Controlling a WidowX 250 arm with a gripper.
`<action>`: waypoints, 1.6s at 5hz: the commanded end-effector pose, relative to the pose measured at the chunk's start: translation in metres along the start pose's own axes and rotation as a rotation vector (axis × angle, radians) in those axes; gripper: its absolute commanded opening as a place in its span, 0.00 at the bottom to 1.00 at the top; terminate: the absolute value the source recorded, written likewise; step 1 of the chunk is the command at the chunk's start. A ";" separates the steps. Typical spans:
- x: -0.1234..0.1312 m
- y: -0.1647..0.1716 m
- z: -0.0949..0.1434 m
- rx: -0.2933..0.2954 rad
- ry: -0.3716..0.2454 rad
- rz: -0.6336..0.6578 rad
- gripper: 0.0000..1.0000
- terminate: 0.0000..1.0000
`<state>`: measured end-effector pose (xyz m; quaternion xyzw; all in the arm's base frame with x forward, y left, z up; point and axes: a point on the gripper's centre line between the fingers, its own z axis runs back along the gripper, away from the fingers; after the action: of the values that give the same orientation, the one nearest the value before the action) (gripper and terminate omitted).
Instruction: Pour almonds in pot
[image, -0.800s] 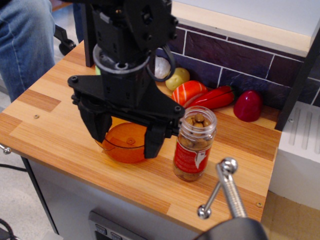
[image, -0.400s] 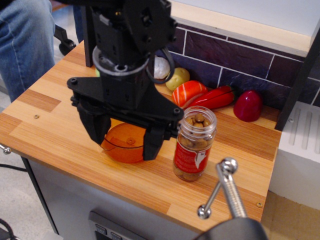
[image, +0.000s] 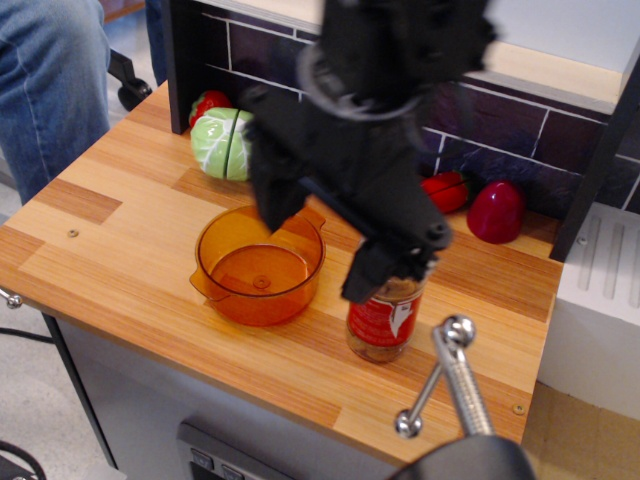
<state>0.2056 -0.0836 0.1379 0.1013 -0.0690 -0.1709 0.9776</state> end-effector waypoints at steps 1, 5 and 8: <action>0.049 -0.027 0.018 0.218 0.094 -0.404 1.00 0.00; 0.090 -0.069 -0.057 0.156 0.646 -0.787 1.00 0.00; 0.064 -0.035 -0.086 0.145 0.778 -0.817 1.00 0.00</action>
<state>0.2683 -0.1194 0.0296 0.2477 0.3690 -0.4764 0.7586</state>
